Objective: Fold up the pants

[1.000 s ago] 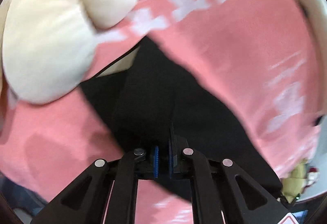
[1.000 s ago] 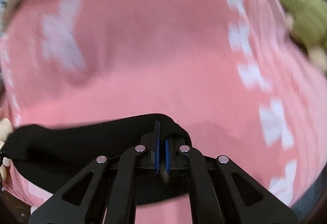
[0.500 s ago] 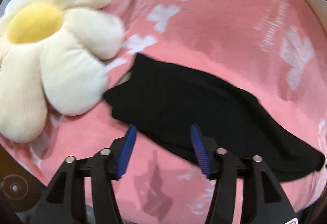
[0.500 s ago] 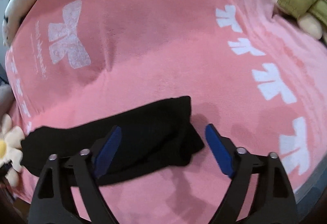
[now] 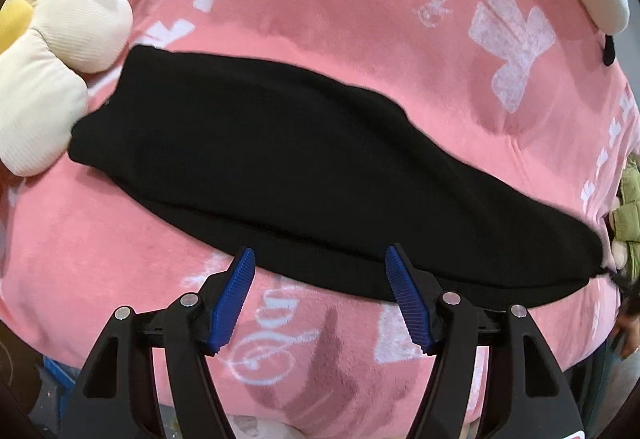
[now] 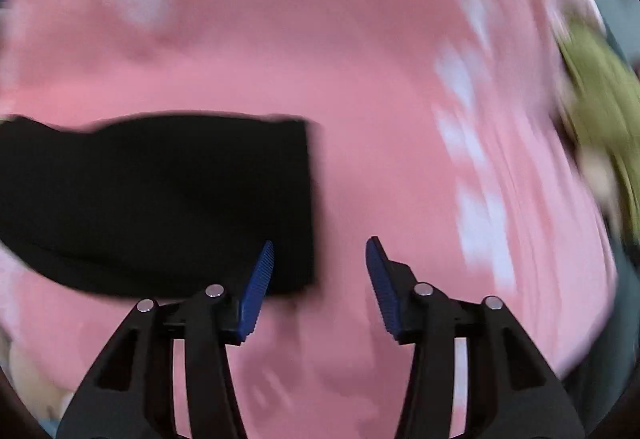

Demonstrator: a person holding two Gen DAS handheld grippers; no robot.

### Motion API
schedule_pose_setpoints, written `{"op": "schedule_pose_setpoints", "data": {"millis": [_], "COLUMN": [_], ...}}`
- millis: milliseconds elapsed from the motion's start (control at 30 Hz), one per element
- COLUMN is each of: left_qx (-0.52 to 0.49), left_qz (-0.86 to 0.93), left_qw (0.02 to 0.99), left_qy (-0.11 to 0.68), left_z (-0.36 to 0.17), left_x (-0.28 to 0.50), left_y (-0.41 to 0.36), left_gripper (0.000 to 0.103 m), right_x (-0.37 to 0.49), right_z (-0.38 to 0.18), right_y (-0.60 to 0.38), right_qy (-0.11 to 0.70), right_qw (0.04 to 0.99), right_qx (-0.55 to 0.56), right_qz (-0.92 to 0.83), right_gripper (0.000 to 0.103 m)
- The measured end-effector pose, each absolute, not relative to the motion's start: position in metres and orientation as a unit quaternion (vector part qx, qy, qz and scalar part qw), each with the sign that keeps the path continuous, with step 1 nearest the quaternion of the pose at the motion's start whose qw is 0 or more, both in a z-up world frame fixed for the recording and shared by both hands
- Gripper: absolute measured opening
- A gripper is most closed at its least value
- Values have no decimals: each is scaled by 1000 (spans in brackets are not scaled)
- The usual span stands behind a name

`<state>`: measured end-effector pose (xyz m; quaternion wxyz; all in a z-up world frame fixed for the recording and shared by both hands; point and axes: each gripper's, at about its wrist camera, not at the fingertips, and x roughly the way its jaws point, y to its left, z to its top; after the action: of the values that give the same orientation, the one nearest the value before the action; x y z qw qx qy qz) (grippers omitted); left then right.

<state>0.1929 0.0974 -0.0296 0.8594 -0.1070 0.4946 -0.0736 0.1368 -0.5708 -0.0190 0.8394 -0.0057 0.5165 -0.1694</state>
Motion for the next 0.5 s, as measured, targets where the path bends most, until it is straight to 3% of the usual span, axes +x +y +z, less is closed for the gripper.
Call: {"op": "schedule_pose_setpoints", "data": {"millis": [233, 433, 500], "left_qx": [-150, -270, -311], "left_qz": [-45, -9, 10], "left_qw": [860, 838, 827], "left_qy": [486, 474, 469], "left_z": [-27, -27, -34], "left_x": [192, 202, 208], "left_y": [130, 200, 226], "left_gripper": [72, 73, 73], "right_x": [96, 104, 103], "right_z": [-8, -32, -38], "right_y": [-554, -501, -480], "right_qy": [435, 431, 430], "right_qw": [871, 870, 872], "right_qx": [207, 222, 217], "right_qz": [-96, -90, -84], "right_gripper": [47, 49, 60]}}
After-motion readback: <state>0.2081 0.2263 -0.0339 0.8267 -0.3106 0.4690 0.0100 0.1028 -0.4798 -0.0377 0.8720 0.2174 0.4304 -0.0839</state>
